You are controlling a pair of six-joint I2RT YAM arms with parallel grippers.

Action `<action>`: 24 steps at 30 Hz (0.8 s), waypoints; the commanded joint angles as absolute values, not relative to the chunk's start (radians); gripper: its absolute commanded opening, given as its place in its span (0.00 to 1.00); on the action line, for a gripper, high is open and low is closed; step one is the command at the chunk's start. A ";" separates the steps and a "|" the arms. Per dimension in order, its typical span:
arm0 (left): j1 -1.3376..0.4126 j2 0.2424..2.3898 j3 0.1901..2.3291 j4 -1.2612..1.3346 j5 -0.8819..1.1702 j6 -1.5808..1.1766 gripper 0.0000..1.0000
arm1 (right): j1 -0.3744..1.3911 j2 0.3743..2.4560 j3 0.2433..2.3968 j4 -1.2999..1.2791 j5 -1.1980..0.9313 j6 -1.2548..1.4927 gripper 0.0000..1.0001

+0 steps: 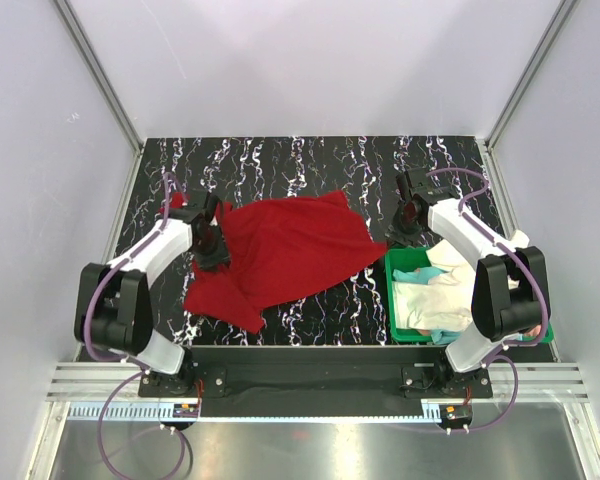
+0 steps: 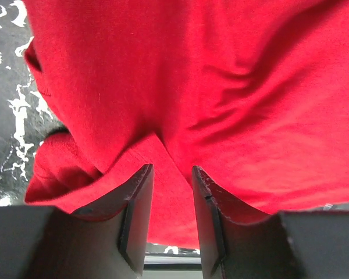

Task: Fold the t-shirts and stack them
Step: Flatten the tshirt out

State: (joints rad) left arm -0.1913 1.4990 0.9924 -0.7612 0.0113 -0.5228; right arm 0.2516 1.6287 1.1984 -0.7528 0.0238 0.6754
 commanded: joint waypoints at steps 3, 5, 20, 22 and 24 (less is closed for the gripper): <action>-0.192 1.551 1.016 -0.724 -0.028 -0.465 0.38 | 0.244 1.624 1.183 -0.723 0.006 0.664 0.00; -0.192 1.562 1.015 -0.687 -0.029 -0.454 0.39 | 0.242 1.624 1.183 -0.719 0.005 0.661 0.00; -0.192 1.602 1.025 -0.721 -0.089 -0.425 0.40 | 0.244 1.623 1.183 -0.712 -0.018 0.667 0.00; -0.192 1.597 1.022 -0.739 -0.107 -0.426 0.42 | 0.242 1.621 1.181 -0.710 -0.018 0.669 0.00; -0.192 1.569 0.991 -0.732 -0.112 -0.434 0.42 | 0.242 1.621 1.184 -0.715 -0.018 0.666 0.00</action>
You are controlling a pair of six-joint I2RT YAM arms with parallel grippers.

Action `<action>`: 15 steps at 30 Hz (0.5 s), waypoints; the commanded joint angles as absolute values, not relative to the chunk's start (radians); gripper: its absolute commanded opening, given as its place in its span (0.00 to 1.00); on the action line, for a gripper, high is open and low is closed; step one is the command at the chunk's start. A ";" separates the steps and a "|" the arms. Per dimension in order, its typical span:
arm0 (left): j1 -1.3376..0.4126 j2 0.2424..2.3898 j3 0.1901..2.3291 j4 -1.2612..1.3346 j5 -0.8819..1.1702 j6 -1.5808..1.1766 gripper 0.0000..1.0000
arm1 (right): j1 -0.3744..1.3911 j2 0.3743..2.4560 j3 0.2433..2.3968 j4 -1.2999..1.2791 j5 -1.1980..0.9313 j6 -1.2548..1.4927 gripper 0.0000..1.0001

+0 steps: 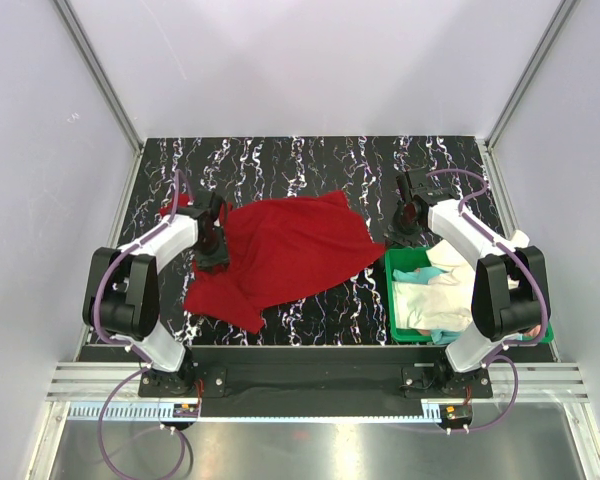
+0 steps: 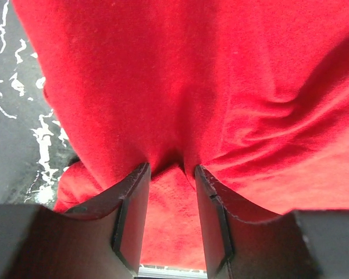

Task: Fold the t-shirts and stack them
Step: Flatten the tshirt out

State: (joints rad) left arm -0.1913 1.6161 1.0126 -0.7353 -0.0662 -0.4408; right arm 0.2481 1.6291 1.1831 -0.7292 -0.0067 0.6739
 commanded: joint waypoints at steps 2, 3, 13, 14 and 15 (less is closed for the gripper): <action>-0.192 1.516 0.965 -0.713 -0.113 -0.431 0.43 | 0.242 1.620 1.181 -0.713 -0.021 0.667 0.00; -0.192 1.505 0.959 -0.704 -0.115 -0.433 0.43 | 0.242 1.620 1.181 -0.712 -0.023 0.666 0.00; -0.193 1.488 0.934 -0.707 -0.123 -0.454 0.43 | 0.242 1.623 1.181 -0.713 -0.038 0.670 0.00; -0.193 1.462 0.927 -0.703 -0.130 -0.456 0.43 | 0.242 1.621 1.178 -0.715 -0.038 0.669 0.00; -0.193 1.425 0.911 -0.693 -0.146 -0.456 0.44 | 0.242 1.621 1.175 -0.713 -0.037 0.667 0.00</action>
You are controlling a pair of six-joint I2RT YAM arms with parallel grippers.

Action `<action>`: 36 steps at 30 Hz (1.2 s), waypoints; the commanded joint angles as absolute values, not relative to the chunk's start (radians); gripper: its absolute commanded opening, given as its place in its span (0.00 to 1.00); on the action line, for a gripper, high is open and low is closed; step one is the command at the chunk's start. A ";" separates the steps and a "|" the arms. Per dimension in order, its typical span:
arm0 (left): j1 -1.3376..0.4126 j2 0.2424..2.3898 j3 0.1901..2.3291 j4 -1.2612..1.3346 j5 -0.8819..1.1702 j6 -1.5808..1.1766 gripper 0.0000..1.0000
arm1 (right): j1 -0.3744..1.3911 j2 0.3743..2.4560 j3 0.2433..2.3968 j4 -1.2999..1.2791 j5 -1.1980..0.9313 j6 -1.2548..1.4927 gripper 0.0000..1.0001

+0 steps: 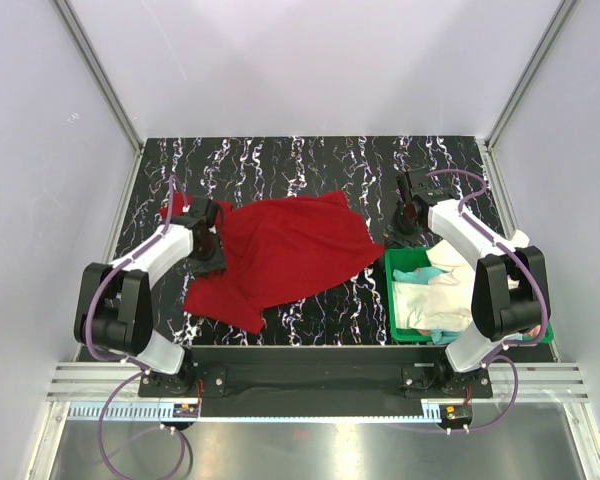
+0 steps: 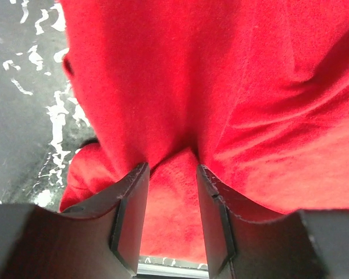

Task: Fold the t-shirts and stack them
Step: Flatten the tshirt out

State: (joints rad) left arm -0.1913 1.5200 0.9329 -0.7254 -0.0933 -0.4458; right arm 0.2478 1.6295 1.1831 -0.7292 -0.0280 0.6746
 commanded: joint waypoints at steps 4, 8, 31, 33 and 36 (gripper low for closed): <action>-0.187 1.451 0.896 -0.684 -0.137 -0.437 0.41 | 0.242 1.620 1.167 -0.707 -0.044 0.672 0.00; -0.186 1.511 0.900 -0.658 -0.107 -0.413 0.40 | 0.242 1.620 1.166 -0.704 -0.044 0.669 0.00; -0.187 1.480 0.871 -0.646 0.032 -0.414 0.34 | 0.242 1.640 1.172 -0.687 -0.067 0.673 0.00; -0.189 1.462 0.848 -0.646 0.049 -0.419 0.36 | 0.242 1.638 1.169 -0.683 -0.069 0.676 0.00; -0.190 1.454 0.827 -0.629 0.080 -0.419 0.38 | 0.244 1.640 1.167 -0.681 -0.071 0.680 0.00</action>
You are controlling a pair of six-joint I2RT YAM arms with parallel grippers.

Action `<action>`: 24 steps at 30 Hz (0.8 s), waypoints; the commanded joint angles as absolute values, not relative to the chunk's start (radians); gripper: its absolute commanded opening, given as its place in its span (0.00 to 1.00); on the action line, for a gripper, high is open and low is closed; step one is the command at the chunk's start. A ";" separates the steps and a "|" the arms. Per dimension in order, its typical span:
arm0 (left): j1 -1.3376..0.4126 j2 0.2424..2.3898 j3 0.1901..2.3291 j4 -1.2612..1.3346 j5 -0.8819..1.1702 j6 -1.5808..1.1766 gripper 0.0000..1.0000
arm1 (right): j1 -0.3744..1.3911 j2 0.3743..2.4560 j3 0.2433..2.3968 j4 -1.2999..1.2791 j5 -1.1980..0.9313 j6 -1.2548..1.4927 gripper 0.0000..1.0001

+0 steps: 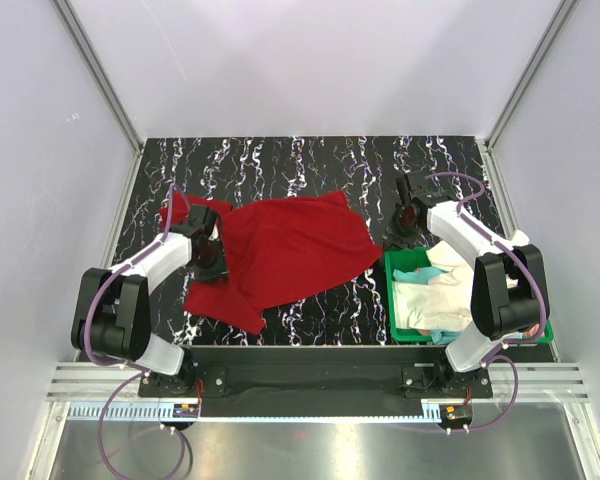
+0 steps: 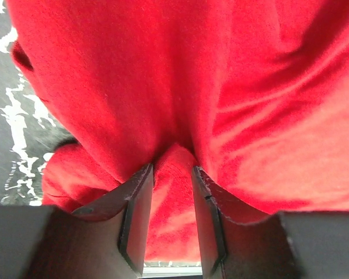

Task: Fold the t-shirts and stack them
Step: Flatten the tshirt out

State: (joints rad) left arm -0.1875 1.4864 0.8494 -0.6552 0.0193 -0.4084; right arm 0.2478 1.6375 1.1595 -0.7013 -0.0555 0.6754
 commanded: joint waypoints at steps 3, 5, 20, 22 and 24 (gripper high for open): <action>-0.192 1.468 0.811 -0.611 0.074 -0.411 0.37 | 0.242 1.640 1.164 -0.677 -0.080 0.689 0.00; -0.190 1.479 0.815 -0.606 0.063 -0.402 0.34 | 0.242 1.640 1.160 -0.675 -0.083 0.690 0.00; -0.192 1.398 0.880 -0.647 -0.126 -0.396 0.00 | 0.242 1.649 1.180 -0.684 -0.081 0.673 0.00; -0.192 1.309 0.910 -0.681 -0.133 -0.399 0.00 | 0.242 1.648 1.192 -0.692 -0.078 0.666 0.00; -0.192 1.211 0.934 -0.699 -0.138 -0.399 0.00 | 0.242 1.651 1.207 -0.698 -0.071 0.658 0.00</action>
